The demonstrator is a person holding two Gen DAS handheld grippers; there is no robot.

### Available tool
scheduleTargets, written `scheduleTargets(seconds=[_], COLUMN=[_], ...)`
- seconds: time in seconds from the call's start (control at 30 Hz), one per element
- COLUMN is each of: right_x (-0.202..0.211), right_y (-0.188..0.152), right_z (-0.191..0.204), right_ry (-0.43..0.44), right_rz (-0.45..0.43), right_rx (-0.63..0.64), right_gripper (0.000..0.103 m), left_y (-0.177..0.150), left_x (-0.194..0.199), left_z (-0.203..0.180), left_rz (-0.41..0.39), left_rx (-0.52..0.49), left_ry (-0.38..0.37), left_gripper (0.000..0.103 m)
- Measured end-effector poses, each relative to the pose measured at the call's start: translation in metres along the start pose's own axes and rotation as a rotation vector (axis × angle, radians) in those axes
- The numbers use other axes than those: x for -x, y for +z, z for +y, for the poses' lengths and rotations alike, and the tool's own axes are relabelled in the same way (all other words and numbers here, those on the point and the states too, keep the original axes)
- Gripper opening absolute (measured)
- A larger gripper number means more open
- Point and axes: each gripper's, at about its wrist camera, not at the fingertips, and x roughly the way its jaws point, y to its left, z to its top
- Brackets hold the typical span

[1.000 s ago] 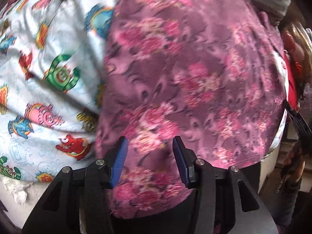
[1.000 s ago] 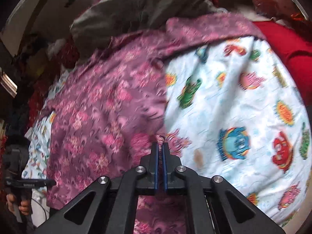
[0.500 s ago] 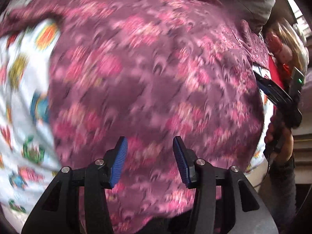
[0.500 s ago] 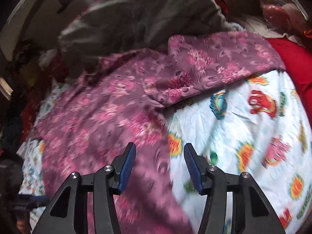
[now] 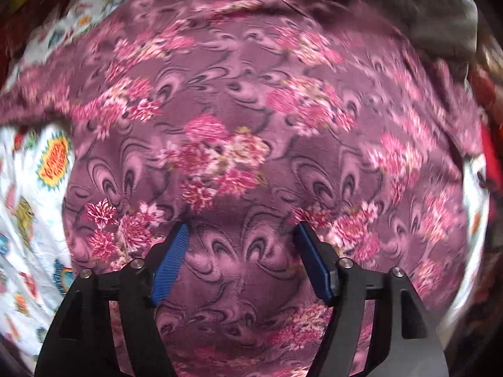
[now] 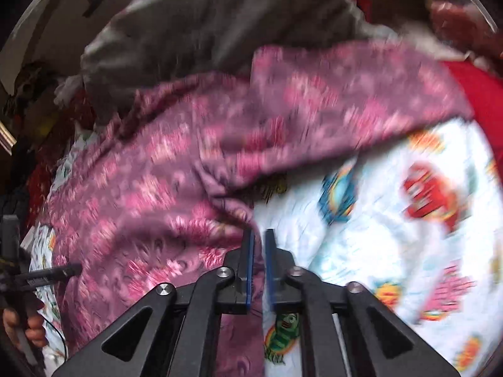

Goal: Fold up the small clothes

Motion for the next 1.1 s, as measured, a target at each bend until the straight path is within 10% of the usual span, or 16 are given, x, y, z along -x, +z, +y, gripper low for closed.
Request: scheduleTargets(seconds=[0.17, 0.3, 0.4, 0.6, 0.8, 1.1], right_x=[0.024, -0.051, -0.035, 0.046, 0.038, -0.040], right_y=[0.006, -0.016, -0.011, 0.042, 0.065, 0.074], right_z=[0.018, 0.031, 0.017, -0.133, -0.268, -0.316], right_ry=[0.170, 0.110, 0.162, 0.108, 0.021, 0.206], right_rz=[-0.102, 0.188, 0.135, -0.133, -0.143, -0.221], right_rx=[0.061, 0.153, 0.127, -0.249, -0.640, -1.018], right_gripper=[0.040, 0.037, 0.033, 0.047, 0.047, 0.054], left_y=[-0.002, 0.005, 0.006, 0.000, 0.017, 0.073], left_x=[0.017, 0.003, -0.006, -0.001, 0.026, 0.019], left_z=[-0.020, -0.052, -0.056, -0.040, -0.015, -0.015], left_rz=[-0.027, 0.009, 0.021, 0.022, -0.043, -0.076], left_rx=[0.026, -0.001, 0.022, 0.036, 0.044, 0.058], left_ry=[-0.063, -0.014, -0.005, -0.041, -0.132, -0.179], left_gripper=[0.069, 0.069, 0.070, 0.071, 0.071, 0.071])
